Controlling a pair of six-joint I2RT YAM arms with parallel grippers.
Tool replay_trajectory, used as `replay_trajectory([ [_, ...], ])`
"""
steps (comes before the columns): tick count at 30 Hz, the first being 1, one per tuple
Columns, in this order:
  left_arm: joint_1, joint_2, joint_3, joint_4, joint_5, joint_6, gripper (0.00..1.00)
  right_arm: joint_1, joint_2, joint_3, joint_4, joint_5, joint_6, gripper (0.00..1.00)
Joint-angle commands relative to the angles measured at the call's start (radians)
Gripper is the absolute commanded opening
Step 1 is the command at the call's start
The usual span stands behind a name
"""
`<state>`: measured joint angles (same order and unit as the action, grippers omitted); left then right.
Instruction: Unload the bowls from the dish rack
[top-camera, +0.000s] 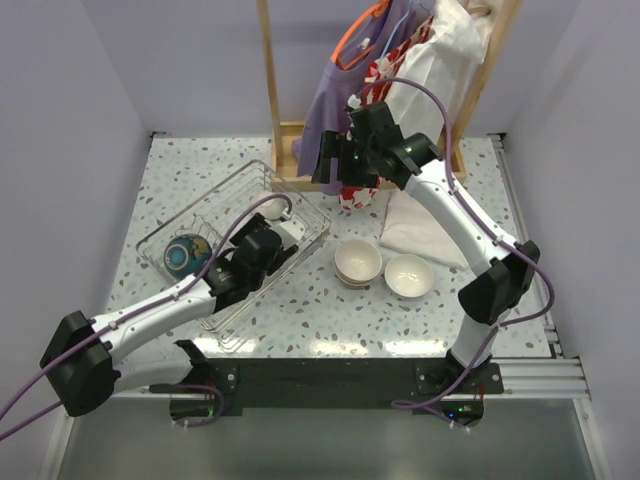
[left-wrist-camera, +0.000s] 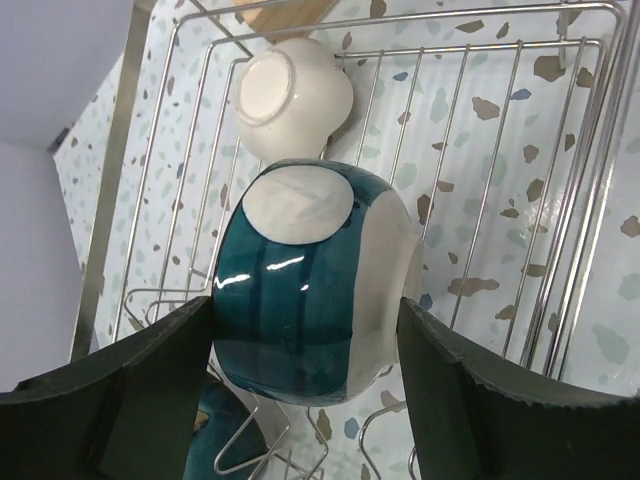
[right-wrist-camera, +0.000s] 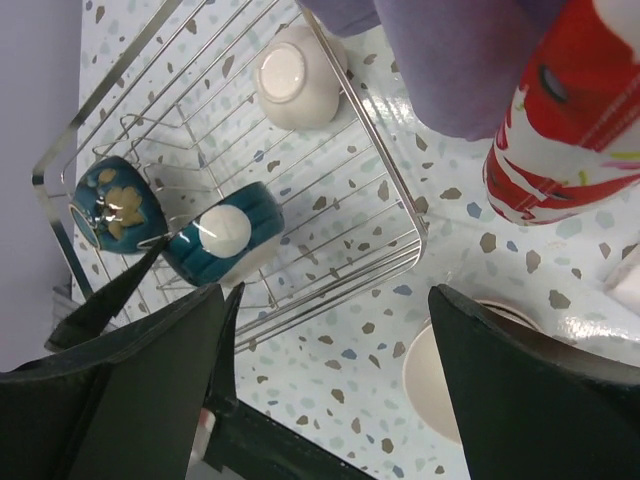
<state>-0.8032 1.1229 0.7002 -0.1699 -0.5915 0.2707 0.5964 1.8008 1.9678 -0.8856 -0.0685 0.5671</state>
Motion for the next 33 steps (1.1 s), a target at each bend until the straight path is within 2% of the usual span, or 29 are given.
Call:
replay_trajectory([
  [1, 0.03, 0.052, 0.137, -0.04, -0.037, -0.154, 0.23, 0.005, -0.084, -0.124, 0.079, 0.047, -0.015, 0.88],
  [10, 0.113, 0.117, 0.344, -0.196, 0.047, -0.324, 0.22, 0.003, -0.213, -0.32, 0.134, 0.032, -0.047, 0.88],
  [17, 0.159, 0.198, 0.496, -0.325, 0.076, -0.476, 0.19, 0.005, -0.368, -0.559, 0.359, 0.03, -0.096, 0.88],
  [21, 0.196, 0.248, 0.577, -0.422, 0.097, -0.629, 0.11, 0.016, -0.448, -0.728, 0.503, 0.019, -0.154, 0.9],
  [24, 0.22, 0.297, 0.637, -0.494, 0.121, -0.737, 0.07, 0.066, -0.483, -0.817, 0.626, 0.062, -0.251, 0.92],
  [27, 0.24, 0.343, 0.693, -0.562, 0.13, -0.82, 0.0, 0.182, -0.483, -0.862, 0.727, 0.13, -0.375, 0.94],
  [33, 0.259, 0.409, 0.763, -0.69, 0.154, -1.024, 0.0, 0.325, -0.437, -0.937, 0.951, 0.294, -0.489, 0.95],
])
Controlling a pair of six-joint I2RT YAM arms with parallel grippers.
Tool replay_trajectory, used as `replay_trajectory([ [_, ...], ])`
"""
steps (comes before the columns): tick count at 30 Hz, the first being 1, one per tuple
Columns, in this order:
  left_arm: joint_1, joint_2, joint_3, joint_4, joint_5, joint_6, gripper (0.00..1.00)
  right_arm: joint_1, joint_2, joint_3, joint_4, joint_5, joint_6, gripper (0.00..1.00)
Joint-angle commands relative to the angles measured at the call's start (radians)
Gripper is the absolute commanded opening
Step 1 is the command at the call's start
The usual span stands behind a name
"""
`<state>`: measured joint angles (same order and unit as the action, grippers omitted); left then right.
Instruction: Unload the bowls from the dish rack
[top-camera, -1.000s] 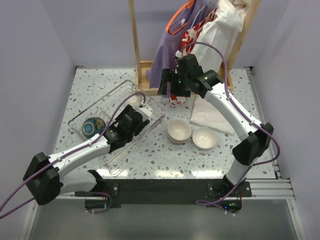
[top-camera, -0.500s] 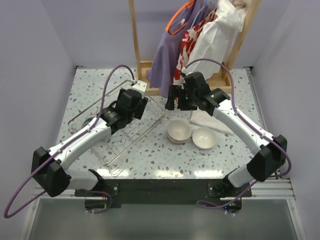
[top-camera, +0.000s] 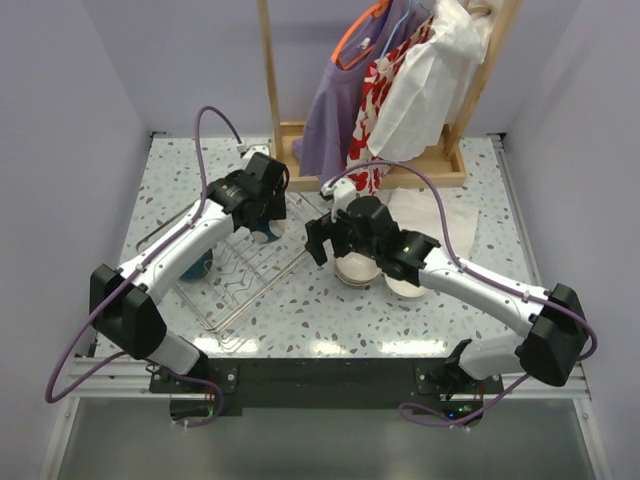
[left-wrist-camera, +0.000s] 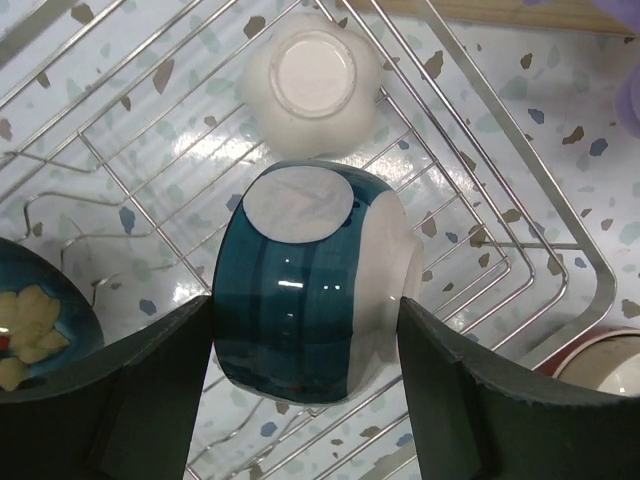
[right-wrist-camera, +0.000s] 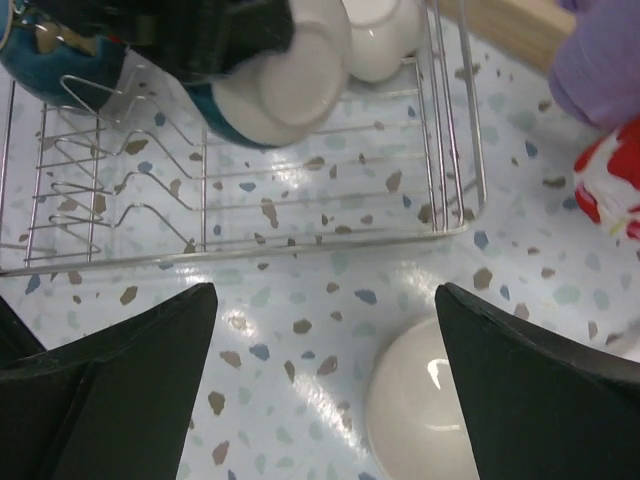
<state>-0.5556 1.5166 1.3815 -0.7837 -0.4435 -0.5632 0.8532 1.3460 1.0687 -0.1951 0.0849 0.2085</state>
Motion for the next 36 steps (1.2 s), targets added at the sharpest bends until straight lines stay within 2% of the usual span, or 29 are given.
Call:
replay_trajectory([
  [1, 0.013, 0.02, 0.088, -0.09, 0.008, -0.251, 0.0, 0.081, 0.025, -0.048, 0.296, 0.153, -0.139, 0.96],
  [6, 0.031, 0.017, 0.09, -0.15, 0.046, -0.401, 0.0, 0.174, 0.079, -0.108, 0.514, 0.214, -0.236, 0.99],
  [11, 0.043, 0.013, 0.099, -0.186, 0.063, -0.474, 0.0, 0.216, 0.153, -0.165, 0.704, 0.213, -0.291, 0.99],
  [16, 0.057, -0.006, 0.097, -0.193, 0.069, -0.532, 0.0, 0.254, 0.211, -0.161, 0.756, 0.252, -0.33, 0.99],
  [23, 0.071, -0.016, 0.117, -0.207, 0.085, -0.575, 0.0, 0.297, 0.312, -0.179, 0.969, 0.389, -0.432, 0.99],
  [30, 0.085, -0.016, 0.136, -0.232, 0.092, -0.583, 0.0, 0.354, 0.412, -0.145, 1.074, 0.487, -0.572, 0.99],
  [36, 0.095, -0.018, 0.139, -0.246, 0.112, -0.596, 0.0, 0.389, 0.548, -0.104, 1.313, 0.72, -0.723, 0.99],
])
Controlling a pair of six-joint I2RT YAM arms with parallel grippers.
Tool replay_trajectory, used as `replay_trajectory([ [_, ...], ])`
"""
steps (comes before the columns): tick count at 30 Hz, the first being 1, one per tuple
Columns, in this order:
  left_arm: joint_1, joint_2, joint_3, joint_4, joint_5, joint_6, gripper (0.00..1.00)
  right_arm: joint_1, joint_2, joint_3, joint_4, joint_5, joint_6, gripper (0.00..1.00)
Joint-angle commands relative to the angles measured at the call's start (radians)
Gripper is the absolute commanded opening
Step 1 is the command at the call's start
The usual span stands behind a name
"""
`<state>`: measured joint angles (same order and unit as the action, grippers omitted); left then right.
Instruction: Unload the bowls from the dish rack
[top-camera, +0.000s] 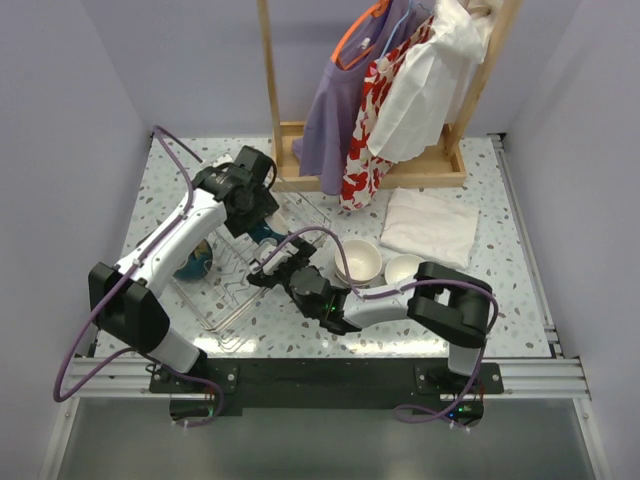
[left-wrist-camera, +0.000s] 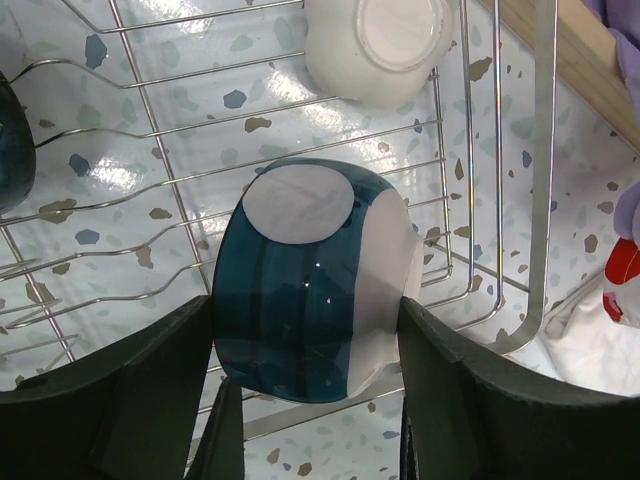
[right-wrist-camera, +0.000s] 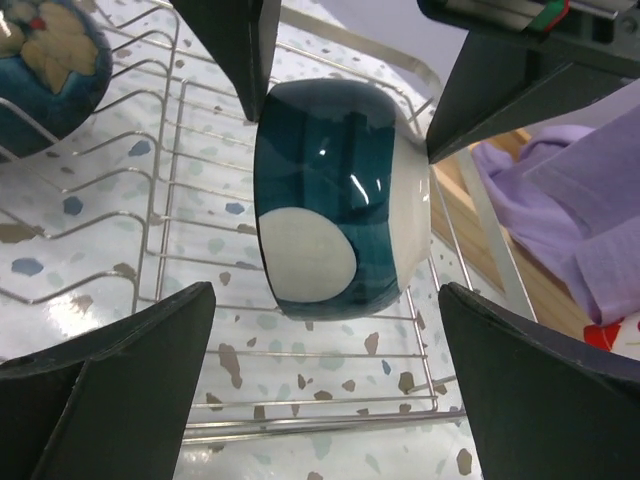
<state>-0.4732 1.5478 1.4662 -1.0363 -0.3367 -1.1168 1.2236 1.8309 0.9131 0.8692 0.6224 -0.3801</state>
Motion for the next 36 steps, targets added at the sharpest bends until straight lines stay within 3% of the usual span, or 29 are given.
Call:
replay_trajectory([
  [1, 0.015, -0.052, 0.052, 0.007, 0.01, -0.046, 0.0, 0.022, 0.082, 0.061, 0.286, 0.225, -0.158, 0.99],
  [7, 0.024, -0.057, 0.062, 0.009, 0.036, -0.06, 0.0, 0.04, 0.243, 0.168, 0.566, 0.333, -0.351, 0.97],
  [13, 0.027, -0.066, 0.083, -0.002, 0.05, -0.063, 0.0, 0.04, 0.323, 0.248, 0.619, 0.416, -0.443, 0.89],
  [19, 0.027, -0.078, 0.089, -0.014, 0.062, -0.067, 0.0, 0.04, 0.407, 0.341, 0.751, 0.477, -0.623, 0.72],
  [24, 0.027, -0.086, 0.089, -0.014, 0.08, -0.074, 0.0, 0.039, 0.422, 0.377, 0.751, 0.49, -0.626, 0.62],
  [30, 0.027, -0.097, 0.08, -0.008, 0.093, -0.074, 0.0, 0.033, 0.429, 0.417, 0.751, 0.479, -0.657, 0.41],
  [32, 0.027, -0.101, 0.075, -0.004, 0.096, -0.071, 0.0, 0.033, 0.423, 0.426, 0.752, 0.473, -0.669, 0.29],
  [36, 0.028, -0.109, 0.068, 0.015, 0.096, -0.063, 0.11, 0.033, 0.403, 0.431, 0.754, 0.47, -0.686, 0.11],
])
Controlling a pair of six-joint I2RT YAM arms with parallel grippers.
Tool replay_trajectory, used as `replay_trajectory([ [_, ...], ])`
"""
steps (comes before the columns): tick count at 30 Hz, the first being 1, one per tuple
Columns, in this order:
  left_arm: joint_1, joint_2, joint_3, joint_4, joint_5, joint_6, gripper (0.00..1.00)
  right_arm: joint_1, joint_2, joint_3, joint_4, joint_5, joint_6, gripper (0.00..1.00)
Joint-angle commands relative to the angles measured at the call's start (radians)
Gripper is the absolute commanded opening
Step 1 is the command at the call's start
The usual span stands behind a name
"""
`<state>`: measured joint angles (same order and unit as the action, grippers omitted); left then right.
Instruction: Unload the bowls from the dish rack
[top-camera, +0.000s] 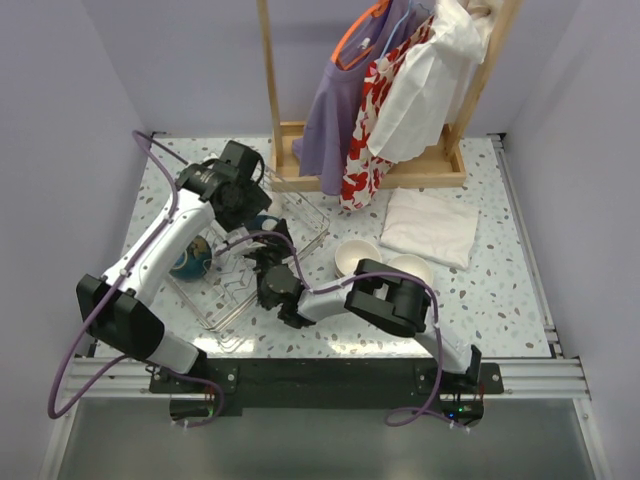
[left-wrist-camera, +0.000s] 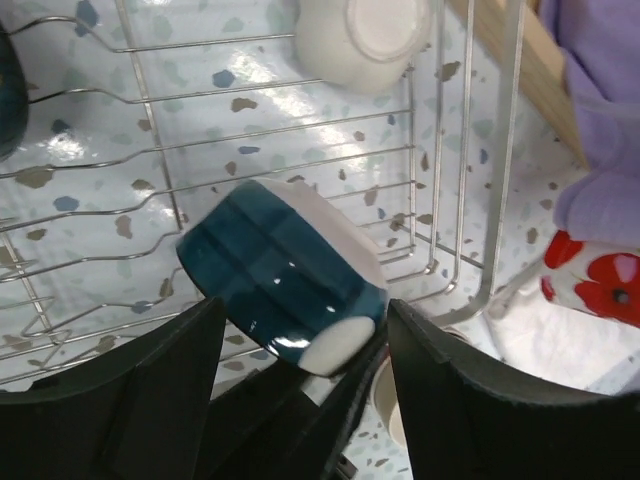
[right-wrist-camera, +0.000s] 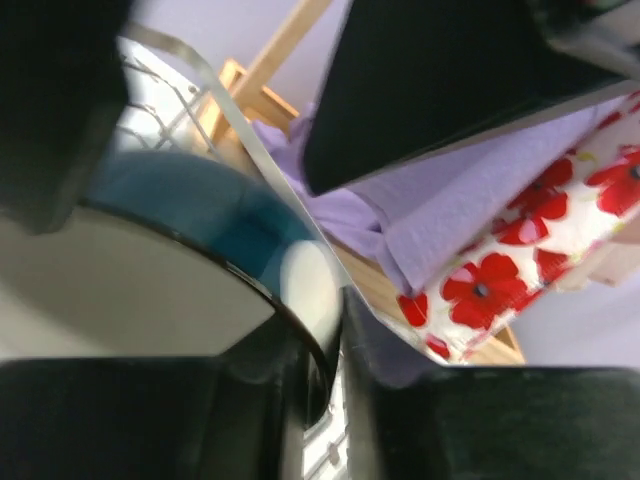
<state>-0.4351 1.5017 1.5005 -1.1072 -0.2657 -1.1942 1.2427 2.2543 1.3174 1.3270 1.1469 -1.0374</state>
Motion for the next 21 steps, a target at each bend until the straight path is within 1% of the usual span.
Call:
replay_trajectory([
  [1, -0.01, -0.067, 0.033, 0.09, 0.023, 0.016, 0.13, 0.014, -0.024, 0.028, 0.294, -0.053, -0.03, 0.04],
  [3, -0.01, -0.072, 0.033, 0.104, 0.022, 0.024, 0.15, 0.012, -0.03, 0.028, 0.294, -0.05, -0.035, 0.0],
  [6, -0.008, -0.08, 0.017, 0.116, 0.011, 0.03, 0.14, 0.011, -0.021, 0.037, 0.293, -0.049, -0.042, 0.0],
  [8, -0.008, -0.08, -0.006, 0.127, 0.017, 0.03, 0.14, 0.012, -0.016, 0.029, 0.293, -0.049, -0.039, 0.0],
  [11, -0.004, -0.097, -0.034, 0.161, 0.007, 0.047, 0.2, 0.011, -0.028, 0.008, 0.291, -0.035, -0.029, 0.0],
  [13, 0.004, -0.113, -0.023, 0.171, -0.035, 0.07, 0.3, 0.005, -0.039, -0.006, 0.29, -0.026, -0.027, 0.0],
  [14, 0.006, -0.118, 0.009, 0.181, -0.056, 0.108, 0.35, 0.004, -0.044, -0.009, 0.29, -0.026, -0.027, 0.0],
  [15, 0.006, -0.121, 0.029, 0.182, -0.082, 0.132, 0.43, 0.003, -0.051, -0.017, 0.29, -0.024, -0.026, 0.0],
  [16, 0.007, -0.13, 0.047, 0.193, -0.134, 0.159, 0.48, -0.002, -0.065, -0.02, 0.288, -0.023, -0.026, 0.0],
  [17, 0.006, -0.135, 0.076, 0.204, -0.156, 0.22, 0.52, -0.003, -0.071, -0.02, 0.284, -0.022, -0.027, 0.0],
  [18, 0.007, -0.141, 0.09, 0.213, -0.179, 0.246, 0.6, -0.005, -0.082, -0.023, 0.276, -0.024, -0.024, 0.0],
  [20, 0.007, -0.165, 0.109, 0.231, -0.248, 0.313, 0.68, -0.009, -0.111, -0.023, 0.255, -0.029, -0.016, 0.0],
  [21, 0.007, -0.175, 0.106, 0.24, -0.266, 0.336, 0.75, -0.011, -0.119, -0.024, 0.242, -0.029, -0.013, 0.0],
])
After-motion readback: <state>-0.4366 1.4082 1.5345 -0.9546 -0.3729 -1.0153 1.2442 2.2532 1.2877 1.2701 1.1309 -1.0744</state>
